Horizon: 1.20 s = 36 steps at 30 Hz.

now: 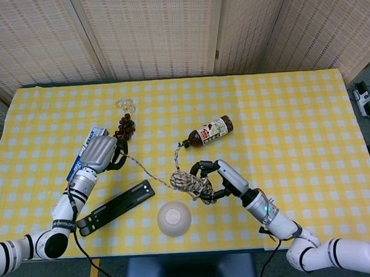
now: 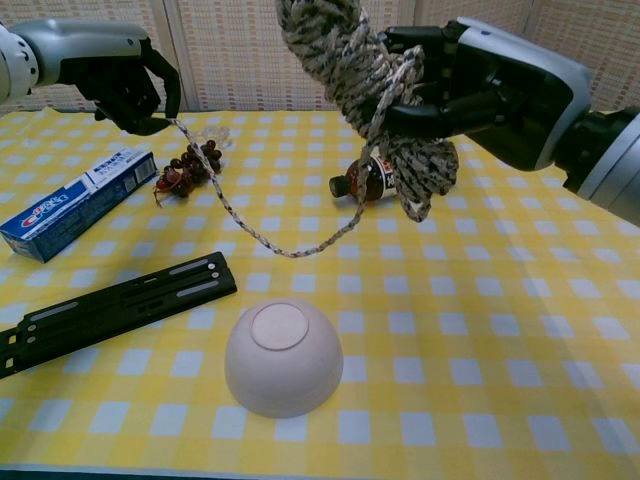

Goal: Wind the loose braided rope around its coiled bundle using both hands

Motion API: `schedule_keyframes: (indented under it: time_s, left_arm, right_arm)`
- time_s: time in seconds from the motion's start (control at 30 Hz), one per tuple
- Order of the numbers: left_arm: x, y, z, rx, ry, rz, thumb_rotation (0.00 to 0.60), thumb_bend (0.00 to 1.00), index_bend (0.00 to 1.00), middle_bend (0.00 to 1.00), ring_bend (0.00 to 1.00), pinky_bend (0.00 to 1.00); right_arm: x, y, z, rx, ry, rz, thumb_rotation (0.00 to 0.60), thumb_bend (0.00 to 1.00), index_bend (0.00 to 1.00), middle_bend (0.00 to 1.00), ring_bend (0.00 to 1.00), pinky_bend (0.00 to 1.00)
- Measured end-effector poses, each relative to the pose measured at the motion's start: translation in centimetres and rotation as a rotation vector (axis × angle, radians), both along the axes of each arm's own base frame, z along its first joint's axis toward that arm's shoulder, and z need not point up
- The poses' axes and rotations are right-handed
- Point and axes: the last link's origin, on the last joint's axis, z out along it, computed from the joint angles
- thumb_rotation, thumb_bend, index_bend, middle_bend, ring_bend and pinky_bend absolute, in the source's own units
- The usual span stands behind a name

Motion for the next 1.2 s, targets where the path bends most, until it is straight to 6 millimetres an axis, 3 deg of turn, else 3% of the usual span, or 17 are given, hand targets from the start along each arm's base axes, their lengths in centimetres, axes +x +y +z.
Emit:
schedule_keyframes:
  time_s: [0.37, 0.73, 0.97, 1.2]
  left_arm:
    - [6.4, -3.0, 1.6, 0.007, -0.092, -0.211, 0.6, 0.53, 0.62, 0.84, 0.77, 0.75]
    - [11.7, -5.9, 0.2, -0.049, -0.112, -0.366, 0.6, 0.53, 0.62, 0.84, 0.77, 0.75]
    - [12.1, -7.2, 0.0, -0.069, -0.13, -0.391, 0.6, 0.53, 0.62, 0.84, 0.77, 0.75]
    - [9.9, -8.5, 0.6, -0.091, -0.145, -0.388, 0.6, 0.53, 0.62, 0.84, 0.77, 0.75]
  right_arm:
    - [1.4, 0.2, -2.6, 0.059, 0.207, -0.013, 0.6, 0.6, 0.9, 0.75, 0.79, 0.69]
    - [4.4, 0.4, -6.0, 0.131, 0.275, -0.045, 0.6, 0.6, 0.9, 0.75, 0.8, 0.69]
    - [5.2, -0.5, -7.0, 0.127, 0.241, -0.183, 0.6, 0.6, 0.9, 0.75, 0.8, 0.69]
    - [4.8, -3.0, -6.1, 0.018, 0.082, -0.393, 0.6, 0.6, 0.9, 0.76, 0.8, 0.69]
